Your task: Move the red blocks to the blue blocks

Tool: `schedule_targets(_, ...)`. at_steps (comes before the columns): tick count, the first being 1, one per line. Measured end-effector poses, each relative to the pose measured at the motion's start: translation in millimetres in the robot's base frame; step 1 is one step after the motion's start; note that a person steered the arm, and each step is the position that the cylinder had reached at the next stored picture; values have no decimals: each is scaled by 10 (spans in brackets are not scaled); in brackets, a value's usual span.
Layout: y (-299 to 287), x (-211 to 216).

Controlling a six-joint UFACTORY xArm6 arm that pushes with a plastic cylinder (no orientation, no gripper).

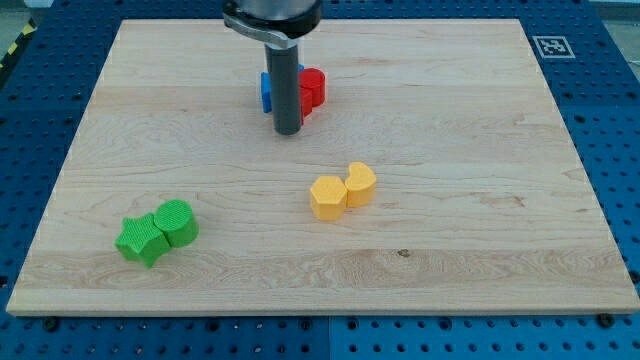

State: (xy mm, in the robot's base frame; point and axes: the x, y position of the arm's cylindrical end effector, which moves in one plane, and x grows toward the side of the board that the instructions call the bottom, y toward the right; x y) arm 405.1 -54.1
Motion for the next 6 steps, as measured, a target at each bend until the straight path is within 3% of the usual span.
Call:
schedule_targets(1,-414,144)
schedule_targets(2,-1201,364)
schedule_targets(3,-1987,773)
schedule_targets(4,-2284,1499)
schedule_targets(5,-2078,1980)
schedule_targets(6,-1601,1856)
